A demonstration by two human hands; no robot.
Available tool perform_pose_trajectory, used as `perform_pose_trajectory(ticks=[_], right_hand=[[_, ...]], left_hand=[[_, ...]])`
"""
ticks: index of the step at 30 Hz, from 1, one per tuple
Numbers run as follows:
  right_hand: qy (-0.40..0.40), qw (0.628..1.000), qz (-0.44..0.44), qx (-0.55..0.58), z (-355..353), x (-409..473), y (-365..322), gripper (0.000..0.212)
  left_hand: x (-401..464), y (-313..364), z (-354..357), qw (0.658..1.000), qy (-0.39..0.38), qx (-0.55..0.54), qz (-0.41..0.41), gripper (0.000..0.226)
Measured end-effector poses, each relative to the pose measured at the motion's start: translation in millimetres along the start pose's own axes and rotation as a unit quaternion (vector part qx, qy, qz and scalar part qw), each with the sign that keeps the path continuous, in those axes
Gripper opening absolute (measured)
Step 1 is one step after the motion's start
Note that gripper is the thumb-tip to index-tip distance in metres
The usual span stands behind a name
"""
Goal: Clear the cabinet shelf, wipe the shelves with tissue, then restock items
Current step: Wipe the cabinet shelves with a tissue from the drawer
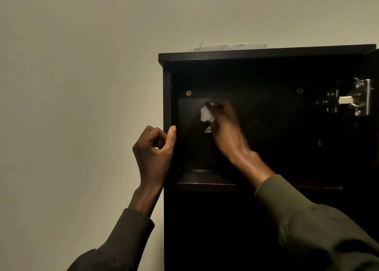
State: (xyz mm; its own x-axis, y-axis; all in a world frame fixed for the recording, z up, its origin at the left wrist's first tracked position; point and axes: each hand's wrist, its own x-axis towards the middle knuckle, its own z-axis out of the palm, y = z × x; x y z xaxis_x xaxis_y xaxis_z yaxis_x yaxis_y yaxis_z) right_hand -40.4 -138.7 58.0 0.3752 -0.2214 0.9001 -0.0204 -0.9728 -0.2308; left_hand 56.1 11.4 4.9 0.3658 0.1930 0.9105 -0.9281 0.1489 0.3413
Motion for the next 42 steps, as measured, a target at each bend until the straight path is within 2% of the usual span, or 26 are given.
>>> perform_pose_trajectory(ticks=[3, 5, 8, 13, 17, 20, 24, 26, 31, 34, 37, 42], right_hand=[[-0.121, 0.988, -0.082, -0.042, 23, -13, -20, 0.033], [-0.155, 0.981, -0.104, -0.058, 33, -23, -26, 0.026], [-0.162, 0.983, -0.072, -0.046, 30, -25, -27, 0.027], [-0.285, 0.956, -0.024, -0.063, 26, -34, -23, 0.037], [-0.335, 0.942, -0.005, -0.031, 21, -41, -22, 0.046], [-0.340, 0.940, -0.022, -0.010, 11, -48, -32, 0.044], [-0.283, 0.956, -0.074, 0.020, -4, -72, -46, 0.048], [-0.277, 0.957, -0.071, 0.057, -15, -87, -52, 0.050], [-0.380, 0.899, 0.016, 0.217, -27, -138, -44, 0.028], [-0.387, 0.899, 0.125, 0.160, -5, -169, -7, 0.024], [-0.337, 0.917, 0.204, 0.069, 29, -195, 22, 0.023], [-0.303, 0.940, 0.155, 0.015, 79, -235, 25, 0.027]], left_hand=[[0, 0, -3, 1.000, -0.009, 0.010, 0.004, 0.042], [-1, -1, -5, 1.000, -0.017, 0.016, 0.009, 0.042], [-6, -3, -7, 1.000, -0.025, 0.018, 0.005, 0.042], [-16, -1, -9, 1.000, -0.020, 0.011, -0.017, 0.043], [-24, -5, -11, 0.999, -0.026, 0.010, -0.026, 0.041], [-30, -7, -13, 0.999, -0.029, 0.017, -0.029, 0.041], [-44, -11, -18, 0.998, -0.031, 0.023, -0.039, 0.042], [-55, -12, -22, 0.998, -0.035, 0.023, -0.052, 0.042], [-91, -23, -40, 0.995, -0.060, 0.019, -0.071, 0.044], [-122, -31, -50, 0.991, -0.085, 0.018, -0.099, 0.043], [-145, -37, -55, 0.988, -0.086, 0.032, -0.123, 0.042], [-179, -46, -68, 0.983, -0.110, 0.049, -0.135, 0.042]])
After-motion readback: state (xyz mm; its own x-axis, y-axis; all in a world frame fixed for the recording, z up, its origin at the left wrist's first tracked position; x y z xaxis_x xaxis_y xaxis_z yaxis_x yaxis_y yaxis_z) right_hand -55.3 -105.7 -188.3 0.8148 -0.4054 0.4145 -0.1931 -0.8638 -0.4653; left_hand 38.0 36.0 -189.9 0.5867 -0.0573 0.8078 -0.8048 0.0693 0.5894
